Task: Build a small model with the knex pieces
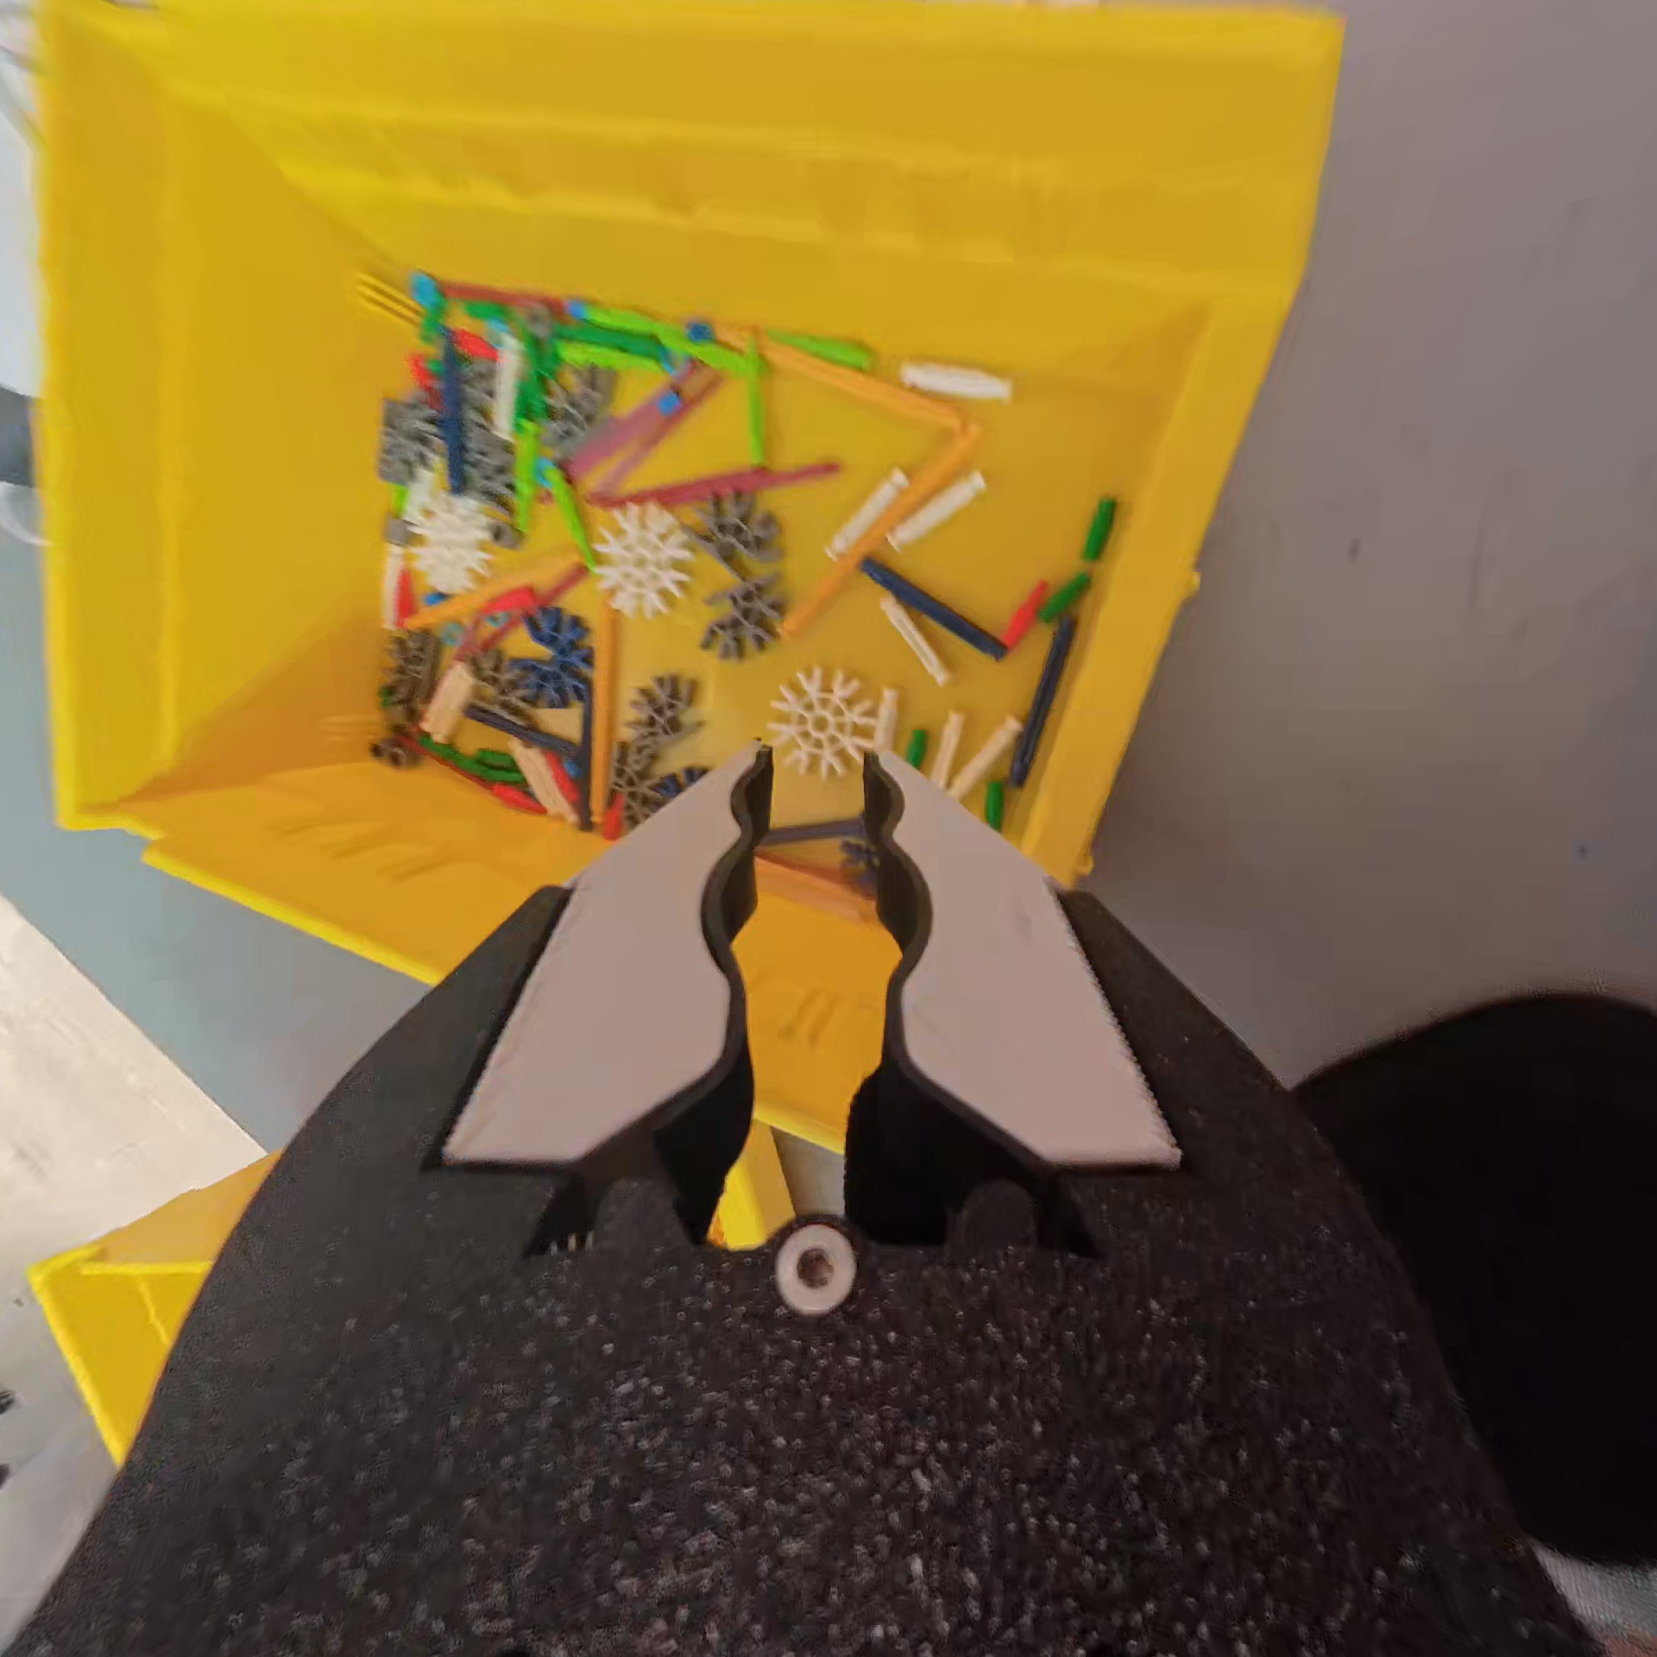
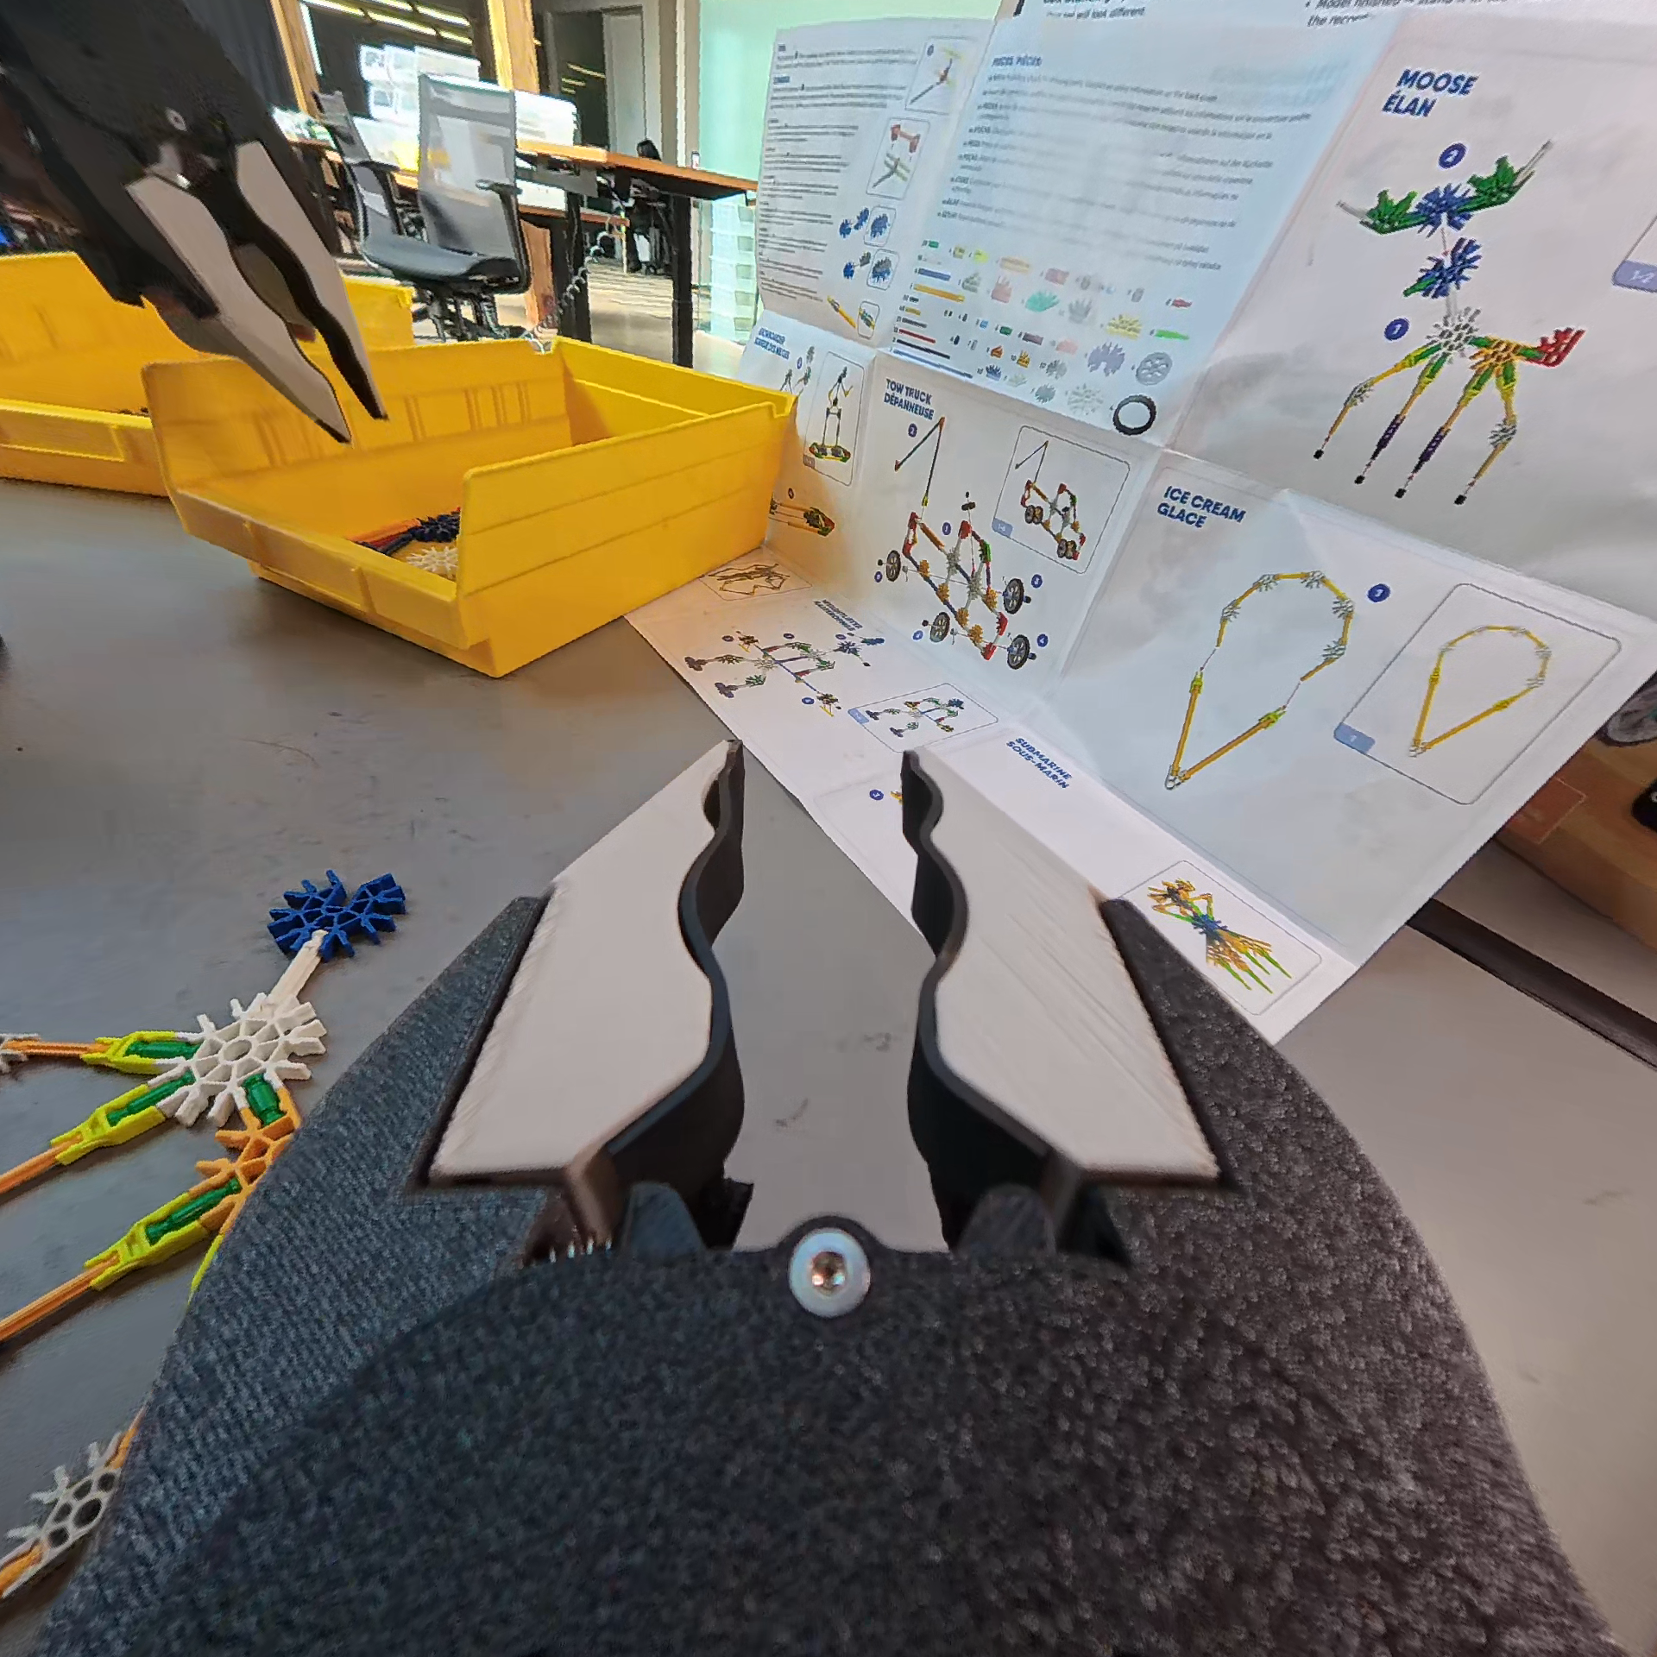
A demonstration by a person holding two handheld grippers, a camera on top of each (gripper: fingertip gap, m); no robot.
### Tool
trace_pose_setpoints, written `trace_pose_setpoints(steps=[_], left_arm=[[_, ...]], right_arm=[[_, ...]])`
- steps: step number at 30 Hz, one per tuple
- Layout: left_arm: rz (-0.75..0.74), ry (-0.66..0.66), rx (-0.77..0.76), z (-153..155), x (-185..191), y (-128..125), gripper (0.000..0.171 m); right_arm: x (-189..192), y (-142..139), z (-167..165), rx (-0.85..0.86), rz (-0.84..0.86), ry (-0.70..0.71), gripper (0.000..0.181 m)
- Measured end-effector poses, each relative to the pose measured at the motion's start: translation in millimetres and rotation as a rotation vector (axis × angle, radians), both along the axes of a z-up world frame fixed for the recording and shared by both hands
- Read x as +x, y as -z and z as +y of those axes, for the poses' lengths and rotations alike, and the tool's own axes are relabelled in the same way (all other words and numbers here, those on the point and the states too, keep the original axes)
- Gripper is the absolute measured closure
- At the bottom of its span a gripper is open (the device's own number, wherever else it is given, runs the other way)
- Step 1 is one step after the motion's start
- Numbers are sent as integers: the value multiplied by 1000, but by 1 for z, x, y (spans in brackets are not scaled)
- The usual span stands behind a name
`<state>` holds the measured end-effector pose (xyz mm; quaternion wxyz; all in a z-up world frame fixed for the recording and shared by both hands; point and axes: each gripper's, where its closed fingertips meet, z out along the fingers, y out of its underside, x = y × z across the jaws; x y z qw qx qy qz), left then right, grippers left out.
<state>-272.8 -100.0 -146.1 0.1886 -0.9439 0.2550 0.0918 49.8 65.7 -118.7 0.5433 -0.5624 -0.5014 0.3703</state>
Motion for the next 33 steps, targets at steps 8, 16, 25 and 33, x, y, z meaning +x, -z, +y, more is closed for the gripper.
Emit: trace_pose_setpoints(steps=[8,16,25,33], left_arm=[[28,178,-366,-3,10,53,157],[26,225,-470,-12,3,76,162],[2,220,-484,-12,1,82,166],[2,208,-501,-13,-1,83,166]], right_arm=[[-1,6,-2,44,-44,-5,149],[-1,10,0,-3,-41,-14,150],[-2,11,-1,-4,-46,-14,150],[-3,11,-2,-3,-49,-20,150]])
